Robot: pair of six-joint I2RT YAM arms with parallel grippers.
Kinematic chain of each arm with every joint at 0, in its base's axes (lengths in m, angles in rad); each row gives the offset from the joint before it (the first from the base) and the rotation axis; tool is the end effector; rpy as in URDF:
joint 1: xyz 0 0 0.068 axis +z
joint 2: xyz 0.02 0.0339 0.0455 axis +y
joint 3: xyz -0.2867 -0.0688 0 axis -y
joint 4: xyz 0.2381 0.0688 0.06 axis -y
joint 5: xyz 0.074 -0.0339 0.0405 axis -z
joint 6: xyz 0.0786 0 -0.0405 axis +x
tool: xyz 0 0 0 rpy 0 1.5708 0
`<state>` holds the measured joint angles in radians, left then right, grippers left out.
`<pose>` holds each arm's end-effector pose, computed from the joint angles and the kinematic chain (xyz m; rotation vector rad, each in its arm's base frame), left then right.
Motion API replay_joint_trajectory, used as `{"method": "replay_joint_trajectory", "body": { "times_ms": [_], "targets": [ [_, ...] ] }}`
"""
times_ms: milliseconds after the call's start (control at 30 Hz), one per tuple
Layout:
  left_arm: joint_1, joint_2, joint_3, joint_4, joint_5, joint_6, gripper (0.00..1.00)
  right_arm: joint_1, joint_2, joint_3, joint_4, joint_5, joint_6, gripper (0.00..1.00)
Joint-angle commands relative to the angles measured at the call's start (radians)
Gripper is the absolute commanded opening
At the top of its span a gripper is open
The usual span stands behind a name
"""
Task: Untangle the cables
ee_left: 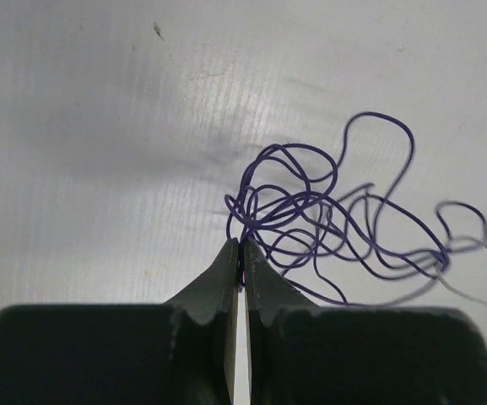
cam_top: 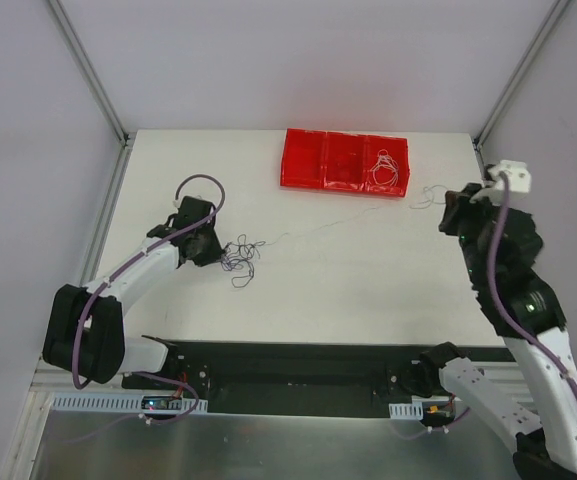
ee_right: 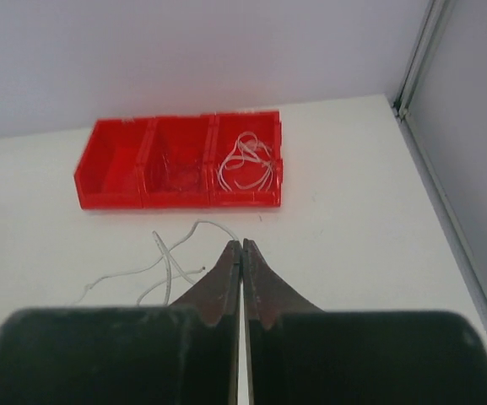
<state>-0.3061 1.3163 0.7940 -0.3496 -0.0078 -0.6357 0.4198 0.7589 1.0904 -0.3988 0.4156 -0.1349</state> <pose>0.2693 -0.0845 0.2074 -0.4113 2.4514 -0.4023 0.1619 0.0375 0.4352 -0.1350 1.6282 -0.1218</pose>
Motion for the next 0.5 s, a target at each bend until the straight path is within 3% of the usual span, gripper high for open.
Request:
{"method": "replay_joint_trajectory", "body": {
  "times_ms": [0, 233, 400, 467],
  "targets": [
    [0.007, 0.027, 0.011, -0.019, -0.015, 0.022, 0.00, -0.010, -0.138, 0.167, -0.031, 0.055, 0.000, 0.01],
    [0.015, 0.093, 0.024, -0.020, -0.023, 0.007, 0.00, -0.010, -0.090, 0.275, -0.093, 0.060, 0.003, 0.01],
    [0.015, 0.063, 0.040, -0.019, 0.006, 0.027, 0.00, -0.010, -0.034, 0.258, -0.078, -0.112, 0.011, 0.00],
    [0.015, 0.043, 0.051, -0.019, 0.049, 0.043, 0.06, -0.012, -0.014, 0.237, -0.081, -0.156, 0.015, 0.01]
  ]
}}
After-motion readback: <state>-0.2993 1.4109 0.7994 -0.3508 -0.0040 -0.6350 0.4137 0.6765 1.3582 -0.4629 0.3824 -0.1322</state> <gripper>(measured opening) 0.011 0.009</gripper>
